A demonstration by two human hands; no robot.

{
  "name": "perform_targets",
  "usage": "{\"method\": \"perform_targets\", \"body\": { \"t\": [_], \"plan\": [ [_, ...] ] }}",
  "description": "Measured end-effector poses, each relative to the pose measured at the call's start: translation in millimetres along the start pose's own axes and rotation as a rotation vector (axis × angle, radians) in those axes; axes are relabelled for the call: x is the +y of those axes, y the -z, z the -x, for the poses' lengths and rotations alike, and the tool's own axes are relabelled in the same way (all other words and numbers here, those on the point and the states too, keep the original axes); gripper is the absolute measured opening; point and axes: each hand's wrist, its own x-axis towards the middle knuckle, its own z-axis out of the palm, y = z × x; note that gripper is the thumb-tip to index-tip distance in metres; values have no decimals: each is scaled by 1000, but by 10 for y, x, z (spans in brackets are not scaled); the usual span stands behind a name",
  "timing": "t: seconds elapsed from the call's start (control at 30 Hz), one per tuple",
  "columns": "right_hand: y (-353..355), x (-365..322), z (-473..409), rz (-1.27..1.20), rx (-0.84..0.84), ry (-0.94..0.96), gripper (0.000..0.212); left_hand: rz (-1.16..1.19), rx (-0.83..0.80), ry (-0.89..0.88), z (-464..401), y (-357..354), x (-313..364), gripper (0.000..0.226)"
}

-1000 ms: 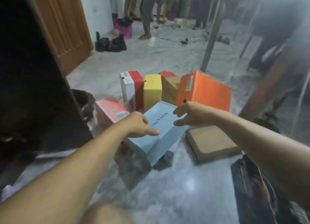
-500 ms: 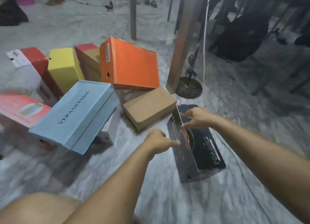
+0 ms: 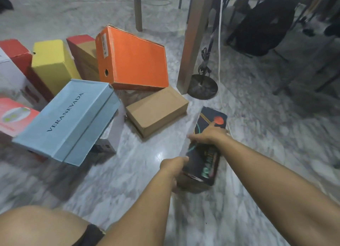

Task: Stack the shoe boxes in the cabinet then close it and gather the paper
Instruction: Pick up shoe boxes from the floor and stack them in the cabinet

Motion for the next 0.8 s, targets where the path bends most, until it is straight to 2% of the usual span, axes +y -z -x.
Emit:
{"method": "perform_targets", "body": {
  "t": [0.03,0.1,0.2,0.23,0.27,0.33,0.43,0.5,0.6,0.7,0.8],
  "plan": [
    [9,-44,27,-18,-29,-25,124,63,13,1,-28,6,6,59],
    [87,-104,145,20,-53,36,96,189,82,-27,-131,39,20,68],
    [227,-95,123,192,85,153,56,210,274,-102,-264,158,39,49],
    [249,-64,84,242,133,147,57,192,324,-113,-302,201,36,42],
    [249,-36,27,282,167,128,71,160,364,-124,-348,250,23,39],
    [233,23,-55,301,184,97,111,100,400,-128,-455,309,-12,38],
    [264,120,-228,199,124,147,148,63,366,-130,-495,341,-29,33],
    [295,174,-280,117,47,220,159,124,317,-129,-453,349,-17,27],
    [281,209,-271,17,41,265,157,249,261,-137,-329,393,54,27],
    [333,186,-198,-84,59,264,144,339,264,-196,-161,537,185,54],
    [479,130,43,-242,55,270,122,439,297,-262,-15,741,362,69]
  ]
}}
